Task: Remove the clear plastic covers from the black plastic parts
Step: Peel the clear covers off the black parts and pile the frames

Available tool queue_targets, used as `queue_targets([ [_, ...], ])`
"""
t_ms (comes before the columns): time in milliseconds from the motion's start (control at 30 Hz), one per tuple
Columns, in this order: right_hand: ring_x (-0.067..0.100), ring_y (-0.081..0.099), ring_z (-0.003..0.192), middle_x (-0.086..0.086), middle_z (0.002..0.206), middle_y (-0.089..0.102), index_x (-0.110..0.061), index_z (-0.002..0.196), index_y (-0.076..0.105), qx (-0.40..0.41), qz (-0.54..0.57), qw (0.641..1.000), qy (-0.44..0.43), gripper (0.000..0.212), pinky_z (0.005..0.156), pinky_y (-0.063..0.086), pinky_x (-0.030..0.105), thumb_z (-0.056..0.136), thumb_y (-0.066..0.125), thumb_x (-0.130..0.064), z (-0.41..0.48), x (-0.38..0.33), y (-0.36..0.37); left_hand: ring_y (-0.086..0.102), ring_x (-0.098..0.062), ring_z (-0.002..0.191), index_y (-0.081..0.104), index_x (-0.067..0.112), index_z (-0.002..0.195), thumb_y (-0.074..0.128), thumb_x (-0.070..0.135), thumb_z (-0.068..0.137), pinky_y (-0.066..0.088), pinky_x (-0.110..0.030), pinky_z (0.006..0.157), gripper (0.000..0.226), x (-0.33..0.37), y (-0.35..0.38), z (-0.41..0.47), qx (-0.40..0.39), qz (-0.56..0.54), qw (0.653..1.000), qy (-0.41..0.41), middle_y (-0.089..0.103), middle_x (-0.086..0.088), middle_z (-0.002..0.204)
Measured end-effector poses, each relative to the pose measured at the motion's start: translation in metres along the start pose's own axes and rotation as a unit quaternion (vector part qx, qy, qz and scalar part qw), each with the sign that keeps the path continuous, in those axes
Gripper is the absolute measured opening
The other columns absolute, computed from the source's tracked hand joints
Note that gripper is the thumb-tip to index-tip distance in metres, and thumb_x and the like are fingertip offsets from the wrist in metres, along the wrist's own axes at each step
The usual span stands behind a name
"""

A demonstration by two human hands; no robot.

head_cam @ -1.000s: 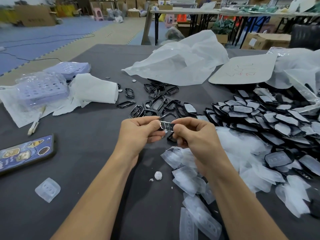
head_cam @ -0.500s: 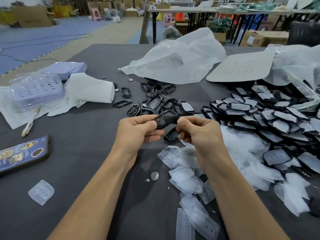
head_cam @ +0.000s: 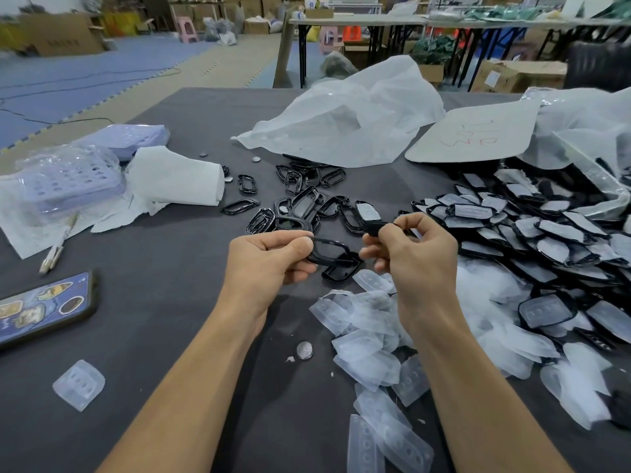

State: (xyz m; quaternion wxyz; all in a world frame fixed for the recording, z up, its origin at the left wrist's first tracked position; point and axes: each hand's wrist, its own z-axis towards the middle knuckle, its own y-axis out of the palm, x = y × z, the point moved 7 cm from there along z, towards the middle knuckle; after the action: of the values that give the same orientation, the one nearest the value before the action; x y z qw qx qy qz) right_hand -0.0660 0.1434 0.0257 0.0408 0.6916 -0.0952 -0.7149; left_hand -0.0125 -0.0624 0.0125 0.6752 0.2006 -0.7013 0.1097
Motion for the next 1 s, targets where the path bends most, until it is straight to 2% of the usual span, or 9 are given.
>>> queue_targets([
  [133,0.016,0.063,0.053,0.026,0.067,0.066,-0.013,0.084,0.063,-0.017,-0.016,1.000,-0.007,0.016,0.053,0.048,0.026,0.086,0.060,0.003,-0.001,-0.001,0.003,0.070,-0.013,0.054,0.083,0.019,0.074,0.076,0.002,0.089,0.055,-0.020,0.051,0.024,0.000,0.000,0.000,0.003,-0.006,1.000,-0.002,0.076,-0.008,0.068],
  [233,0.017,0.050,0.056,0.001,0.060,0.060,-0.022,0.083,0.075,-0.046,-0.076,0.995,-0.046,0.031,0.058,0.043,0.035,0.086,0.057,0.003,0.000,-0.005,0.007,0.069,-0.012,0.052,0.082,0.017,0.080,0.074,0.000,0.090,0.054,-0.019,0.051,0.021,0.000,0.000,0.001,0.006,-0.005,1.000,0.002,0.075,-0.008,0.067],
  [333,0.015,0.040,0.055,-0.012,0.059,0.053,-0.033,0.092,0.080,-0.108,-0.147,0.978,-0.101,0.045,0.054,0.036,0.032,0.090,0.054,0.003,-0.003,-0.010,0.017,0.066,-0.011,0.053,0.082,0.013,0.088,0.072,0.001,0.092,0.054,-0.019,0.053,0.016,0.000,0.003,0.002,-0.006,0.002,1.000,0.005,0.075,-0.008,0.067],
  [467,0.011,0.064,0.074,-0.019,0.082,0.073,-0.039,0.104,0.081,-0.205,-0.235,0.939,-0.144,0.052,0.070,0.053,0.031,0.095,0.051,0.003,-0.012,-0.011,0.034,0.062,-0.012,0.055,0.083,0.009,0.092,0.073,0.000,0.091,0.054,-0.021,0.056,0.014,-0.003,0.006,0.001,-0.029,0.029,0.999,0.005,0.074,-0.008,0.069],
  [567,0.001,0.060,0.070,-0.025,0.075,0.066,-0.040,0.112,0.079,-0.257,-0.280,0.910,-0.162,0.050,0.065,0.043,0.013,0.094,0.056,0.001,-0.018,-0.010,0.041,0.060,-0.012,0.057,0.084,0.010,0.094,0.072,0.000,0.091,0.054,-0.023,0.059,0.015,-0.005,0.008,0.001,-0.050,0.057,0.997,0.004,0.071,-0.008,0.069],
  [667,0.004,0.056,0.060,-0.018,0.070,0.067,-0.042,0.117,0.074,-0.235,-0.341,0.891,-0.186,0.042,0.062,0.044,0.015,0.089,0.069,-0.012,-0.019,-0.010,0.037,0.061,-0.013,0.056,0.085,0.013,0.086,0.072,0.000,0.091,0.056,-0.026,0.061,0.019,-0.007,0.007,0.002,-0.056,0.060,0.997,-0.005,0.071,-0.012,0.068],
  [800,0.009,0.065,0.065,-0.016,0.068,0.071,-0.032,0.082,0.079,-0.207,-0.356,0.896,-0.165,0.014,0.066,0.058,0.035,0.083,0.079,-0.017,-0.018,-0.012,0.032,0.061,-0.013,0.058,0.085,0.019,0.079,0.072,0.000,0.090,0.058,-0.025,0.064,0.025,-0.006,0.007,0.002,-0.057,0.065,0.996,-0.005,0.071,-0.010,0.069],
  [933,0.004,0.064,0.065,-0.020,0.067,0.071,-0.035,0.076,0.081,-0.181,-0.353,0.903,-0.168,0.018,0.057,0.052,0.019,0.082,0.081,-0.018,-0.018,-0.014,0.029,0.058,-0.010,0.056,0.085,0.019,0.078,0.072,0.000,0.090,0.057,-0.023,0.063,0.026,-0.004,0.008,0.001,-0.052,0.058,0.997,0.000,0.072,-0.007,0.068],
  [1000,0.005,0.065,0.062,-0.016,0.066,0.072,-0.032,0.075,0.082,-0.160,-0.307,0.923,-0.167,0.020,0.056,0.051,0.019,0.082,0.080,-0.013,-0.017,-0.016,0.028,0.058,-0.010,0.056,0.085,0.018,0.079,0.072,-0.001,0.090,0.057,-0.022,0.062,0.025,-0.003,0.008,0.001,-0.053,0.054,0.997,0.001,0.072,-0.006,0.068],
])
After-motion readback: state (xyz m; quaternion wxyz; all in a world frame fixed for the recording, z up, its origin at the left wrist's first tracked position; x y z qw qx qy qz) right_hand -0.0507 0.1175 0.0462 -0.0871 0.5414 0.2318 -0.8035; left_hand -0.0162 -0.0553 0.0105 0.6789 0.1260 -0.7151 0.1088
